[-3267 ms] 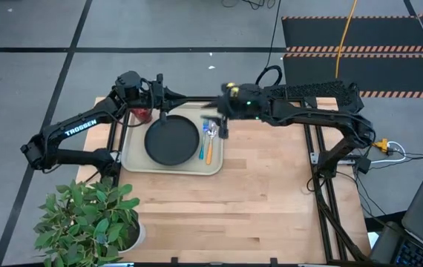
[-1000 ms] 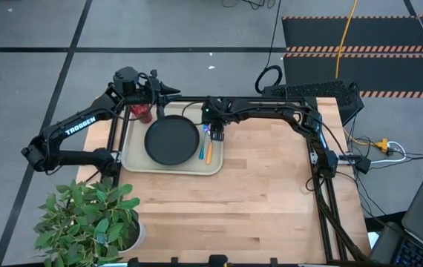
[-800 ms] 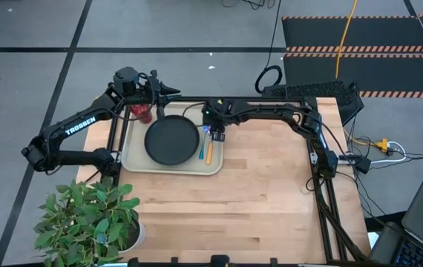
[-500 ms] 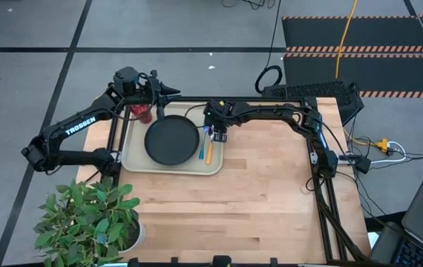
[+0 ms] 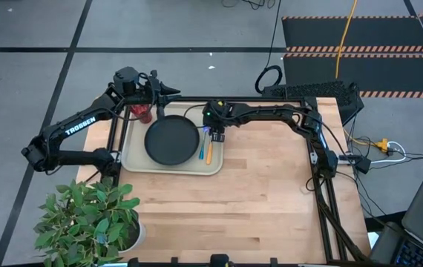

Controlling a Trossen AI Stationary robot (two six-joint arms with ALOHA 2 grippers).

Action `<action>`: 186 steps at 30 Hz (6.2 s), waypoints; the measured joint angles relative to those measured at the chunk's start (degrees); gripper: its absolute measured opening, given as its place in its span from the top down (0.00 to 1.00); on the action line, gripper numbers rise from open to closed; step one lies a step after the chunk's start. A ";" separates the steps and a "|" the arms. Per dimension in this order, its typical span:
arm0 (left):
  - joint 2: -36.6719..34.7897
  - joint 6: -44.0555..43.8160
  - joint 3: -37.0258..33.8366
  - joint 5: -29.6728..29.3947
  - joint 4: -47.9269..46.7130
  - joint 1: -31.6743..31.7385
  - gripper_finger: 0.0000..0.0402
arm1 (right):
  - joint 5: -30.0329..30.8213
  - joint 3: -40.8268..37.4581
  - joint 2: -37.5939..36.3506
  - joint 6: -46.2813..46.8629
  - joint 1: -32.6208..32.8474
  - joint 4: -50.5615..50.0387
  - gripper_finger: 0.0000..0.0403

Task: Pick and place plate/cup/fork/spoon on tray
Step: Put the orange spoon on the right side of the blue fork, then adjust the gray tray

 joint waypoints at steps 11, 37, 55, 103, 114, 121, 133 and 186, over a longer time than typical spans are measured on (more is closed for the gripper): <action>0.00 0.01 0.00 0.02 -0.01 0.00 0.80 | 0.02 -0.67 0.00 -0.06 -0.11 1.65 0.61; 0.00 0.46 0.00 0.02 -0.96 0.00 0.80 | 0.24 -2.89 0.00 -0.35 -1.01 5.09 0.61; 0.00 0.54 0.00 0.03 -0.98 0.00 0.80 | 1.89 -5.90 0.00 -4.59 -1.51 8.67 0.61; -0.02 -1.44 0.02 0.07 0.46 -0.49 0.80 | -0.83 -5.95 -12.78 2.12 4.31 -1.37 0.61; -0.01 -10.38 -3.33 0.00 9.22 -7.32 0.80 | -18.02 -5.98 -13.55 8.85 9.67 -15.29 0.61; -0.09 -12.29 -3.39 -5.44 11.17 -11.32 0.80 | -15.24 -10.50 -13.53 11.88 14.93 -14.53 0.61; -0.09 -10.78 -3.39 -9.35 9.57 -17.90 0.80 | -8.77 -16.35 -16.19 19.35 22.35 -8.22 0.61; 1.55 -12.73 -3.45 -14.47 25.02 -17.20 0.80 | -10.23 -16.31 -12.76 19.91 22.72 10.03 0.61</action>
